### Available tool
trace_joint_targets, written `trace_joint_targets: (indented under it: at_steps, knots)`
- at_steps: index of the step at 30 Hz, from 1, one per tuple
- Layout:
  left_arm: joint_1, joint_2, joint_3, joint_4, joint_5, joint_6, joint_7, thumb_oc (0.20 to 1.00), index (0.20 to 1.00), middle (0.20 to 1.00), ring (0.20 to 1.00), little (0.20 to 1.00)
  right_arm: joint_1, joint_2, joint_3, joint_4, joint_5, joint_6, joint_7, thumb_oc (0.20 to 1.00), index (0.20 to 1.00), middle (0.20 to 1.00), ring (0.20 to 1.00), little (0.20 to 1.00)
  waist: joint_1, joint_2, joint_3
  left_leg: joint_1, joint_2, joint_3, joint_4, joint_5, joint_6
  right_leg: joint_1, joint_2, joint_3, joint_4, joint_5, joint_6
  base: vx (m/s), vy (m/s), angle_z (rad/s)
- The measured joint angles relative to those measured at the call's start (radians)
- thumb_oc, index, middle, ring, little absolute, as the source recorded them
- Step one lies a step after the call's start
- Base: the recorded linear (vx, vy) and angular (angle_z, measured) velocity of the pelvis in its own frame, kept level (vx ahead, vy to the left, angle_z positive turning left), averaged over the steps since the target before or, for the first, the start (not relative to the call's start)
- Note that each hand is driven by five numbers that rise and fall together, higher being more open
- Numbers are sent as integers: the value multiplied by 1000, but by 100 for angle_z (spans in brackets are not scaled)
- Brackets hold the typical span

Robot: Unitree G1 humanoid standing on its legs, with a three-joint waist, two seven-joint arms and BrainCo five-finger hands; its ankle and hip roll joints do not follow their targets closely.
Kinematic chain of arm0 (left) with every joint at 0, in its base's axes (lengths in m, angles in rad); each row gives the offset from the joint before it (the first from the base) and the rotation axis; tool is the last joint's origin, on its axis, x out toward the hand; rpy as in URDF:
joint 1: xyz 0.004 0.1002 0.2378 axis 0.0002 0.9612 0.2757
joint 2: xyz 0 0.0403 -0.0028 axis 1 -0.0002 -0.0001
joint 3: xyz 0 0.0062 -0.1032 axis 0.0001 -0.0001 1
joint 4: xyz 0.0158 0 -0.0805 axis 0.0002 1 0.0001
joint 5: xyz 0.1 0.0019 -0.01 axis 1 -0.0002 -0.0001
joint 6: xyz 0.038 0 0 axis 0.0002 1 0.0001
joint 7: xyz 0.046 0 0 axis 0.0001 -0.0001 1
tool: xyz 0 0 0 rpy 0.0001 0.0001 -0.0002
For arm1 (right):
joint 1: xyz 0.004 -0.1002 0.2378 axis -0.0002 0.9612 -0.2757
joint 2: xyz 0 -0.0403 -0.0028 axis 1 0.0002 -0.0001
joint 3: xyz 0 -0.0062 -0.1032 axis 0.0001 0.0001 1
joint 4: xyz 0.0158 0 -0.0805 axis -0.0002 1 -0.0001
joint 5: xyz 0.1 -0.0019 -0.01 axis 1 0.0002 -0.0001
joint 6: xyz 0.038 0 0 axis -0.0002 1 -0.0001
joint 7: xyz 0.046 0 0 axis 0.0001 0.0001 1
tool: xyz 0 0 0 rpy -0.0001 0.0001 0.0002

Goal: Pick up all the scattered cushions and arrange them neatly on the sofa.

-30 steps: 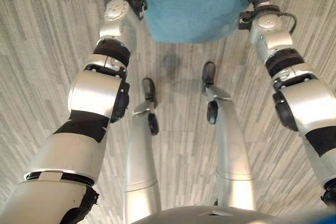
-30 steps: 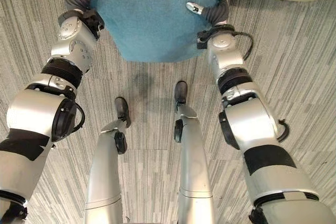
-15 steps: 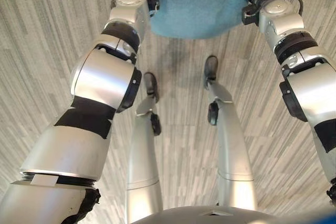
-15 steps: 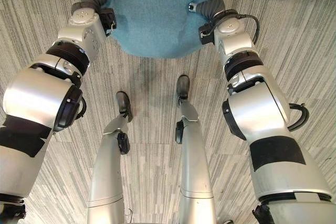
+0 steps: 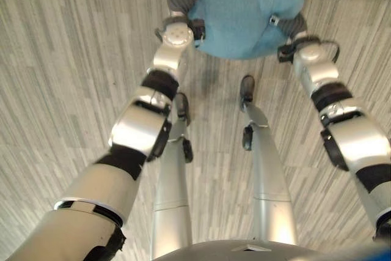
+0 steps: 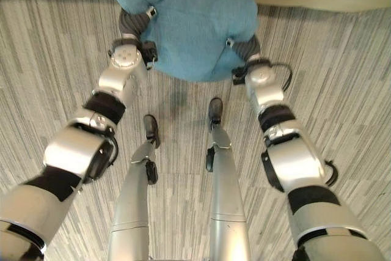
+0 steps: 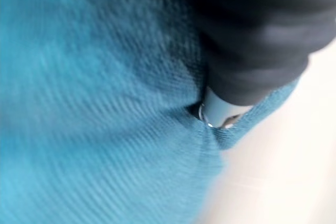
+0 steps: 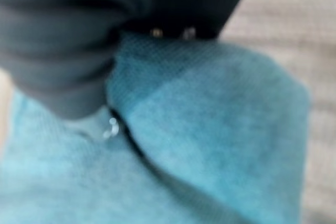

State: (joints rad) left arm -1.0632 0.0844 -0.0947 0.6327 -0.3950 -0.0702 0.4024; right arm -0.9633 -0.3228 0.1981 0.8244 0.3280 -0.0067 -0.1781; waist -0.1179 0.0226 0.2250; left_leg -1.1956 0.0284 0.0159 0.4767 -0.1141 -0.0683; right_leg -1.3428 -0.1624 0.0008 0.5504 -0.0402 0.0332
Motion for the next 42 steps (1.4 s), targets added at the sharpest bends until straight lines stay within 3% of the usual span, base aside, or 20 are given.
trace_joint_targets:
  at_steps: [1, 5, 11, 21, 25, 31, 32, 36, 38, 39, 41, 42]
  knots:
    - [54, -8, -2, -39, 45, -21, 0, 200, 200, 200, 200, 200, 77, 75, -30, -28, 2, -13, -25, 200, 200, 200, 200, 200, -6, 1, 0, 74, 1, 2, -19, 3, 0, 78, 2, -6, -26, 0, 0, 29, 41, -6]
    - [234, -33, 26, -272, 94, -69, -12, 200, 200, 200, 200, 200, 279, 199, -31, -250, 2, -8, -40, 200, 200, 200, 200, 200, -16, -2, 0, 248, 1, -2, -92, 5, 2, 243, 5, -22, -75, -3, 5, 98, 15, -3]
    - [424, -37, 15, -382, 154, -102, -57, 200, 200, 200, 200, 200, 475, 239, -29, -417, -19, -3, -45, 200, 200, 200, 200, 200, -4, -19, -16, 521, 1, -7, -254, 46, 8, 504, 7, -47, -195, 9, 15, 122, 45, 2]
    - [738, -38, -16, -381, 151, -31, -151, 200, 200, 200, 200, 200, 744, 311, -97, -517, -54, -24, -101, 200, 200, 200, 200, 200, 0, -57, -69, 980, 11, 5, -425, 54, 12, 961, 19, -69, -376, 15, 28, 230, 132, -9]
    - [799, -39, -16, -373, 151, 29, -167, 200, 200, 200, 200, 200, 793, 309, -90, -517, -55, -23, -95, 200, 200, 200, 200, 200, 7, -50, -149, 1100, 7, 9, -485, 55, 17, 1085, 17, -71, -450, 27, 48, 193, 209, -5]
    - [857, -42, -16, -374, 151, 71, -214, 200, 200, 200, 200, 200, 843, 311, -91, -518, -56, -20, -83, 200, 200, 200, 200, 200, 22, -21, -241, 1197, -16, 39, -538, 42, 58, 1143, 0, -94, -457, 38, 65, 93, 240, -16]
    - [869, -41, -16, -374, 151, 88, -234, 200, 200, 200, 200, 200, 851, 311, -94, -509, -56, -16, -76, 200, 200, 200, 200, 200, 24, -15, -249, 1218, -11, 63, -544, 43, 62, 1145, -14, -148, -431, 37, 62, 168, 134, -13]
    - [912, -38, -16, -374, 153, 95, -254, 200, 200, 200, 200, 200, 890, 314, -92, -507, -58, -6, -56, 200, 200, 200, 200, 200, 20, -25, -281, 1252, -17, 55, -548, 25, 78, 1135, -10, -155, -377, -12, 67, 213, 70, -13]
    - [925, -38, -16, -370, 153, 99, -257, 200, 200, 200, 200, 200, 899, 316, -92, -498, -59, 5, -48, 200, 200, 200, 200, 200, 10, -20, -297, 1250, 10, 44, -549, 11, 88, 1105, 46, -110, -341, -46, 44, 252, 13, -3]
    - [924, -36, -15, -363, 154, 102, -262, 200, 200, 200, 200, 200, 899, 316, -92, -492, -59, 14, -42, 200, 200, 200, 200, 200, 2, -10, -296, 1249, 38, 34, -547, 5, 94, 1075, 107, -83, -324, -53, 39, 261, 2, 0]
    - [917, -36, -15, -340, 155, 102, -272, 200, 200, 200, 200, 200, 900, 310, -93, -491, -60, 24, -35, 200, 200, 200, 200, 200, -8, -7, -296, 1252, 75, 22, -540, -18, 78, 996, 180, -67, -319, -41, 26, 236, -24, 17]
    - [916, -34, -16, -332, 155, 103, -273, 200, 200, 200, 200, 200, 901, 309, -95, -490, -61, 26, -31, 200, 200, 200, 200, 200, -12, -17, -300, 1254, 75, 15, -533, -26, 65, 982, 188, -70, -347, -9, 20, 265, -91, 54]
